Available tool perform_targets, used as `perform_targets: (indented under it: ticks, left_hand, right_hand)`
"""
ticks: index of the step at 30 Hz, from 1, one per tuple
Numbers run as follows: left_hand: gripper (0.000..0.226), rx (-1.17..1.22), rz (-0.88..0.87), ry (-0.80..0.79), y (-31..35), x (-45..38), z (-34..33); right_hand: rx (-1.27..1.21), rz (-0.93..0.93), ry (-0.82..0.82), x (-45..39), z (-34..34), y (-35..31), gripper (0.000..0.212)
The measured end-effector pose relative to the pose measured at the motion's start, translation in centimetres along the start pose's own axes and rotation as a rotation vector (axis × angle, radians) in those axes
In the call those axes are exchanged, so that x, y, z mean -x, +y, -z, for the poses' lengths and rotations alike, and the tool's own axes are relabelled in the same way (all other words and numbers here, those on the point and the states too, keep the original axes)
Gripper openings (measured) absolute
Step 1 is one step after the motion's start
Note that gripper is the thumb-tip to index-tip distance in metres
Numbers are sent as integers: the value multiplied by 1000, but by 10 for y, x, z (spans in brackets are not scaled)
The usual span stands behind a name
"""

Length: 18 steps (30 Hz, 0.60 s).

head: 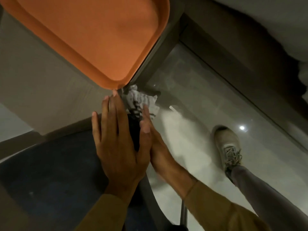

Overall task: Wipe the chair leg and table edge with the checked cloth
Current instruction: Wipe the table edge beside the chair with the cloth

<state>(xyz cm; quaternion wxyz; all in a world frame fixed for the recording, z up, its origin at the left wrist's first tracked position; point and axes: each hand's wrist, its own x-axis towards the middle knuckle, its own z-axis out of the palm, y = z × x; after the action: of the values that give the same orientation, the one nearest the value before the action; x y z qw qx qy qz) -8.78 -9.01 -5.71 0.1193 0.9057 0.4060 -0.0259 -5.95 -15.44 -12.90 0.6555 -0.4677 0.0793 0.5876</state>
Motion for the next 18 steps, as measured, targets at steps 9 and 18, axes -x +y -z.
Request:
perform_targets:
  ticks: [9,18]
  left_hand:
    - [83,41,8,10,-5,2,-6]
    - [80,9,10,14,-3,-1,0]
  right_hand:
    - [260,-276,214,-116,54,3,38]
    - [140,-81,-31,-10,7,-11,46]
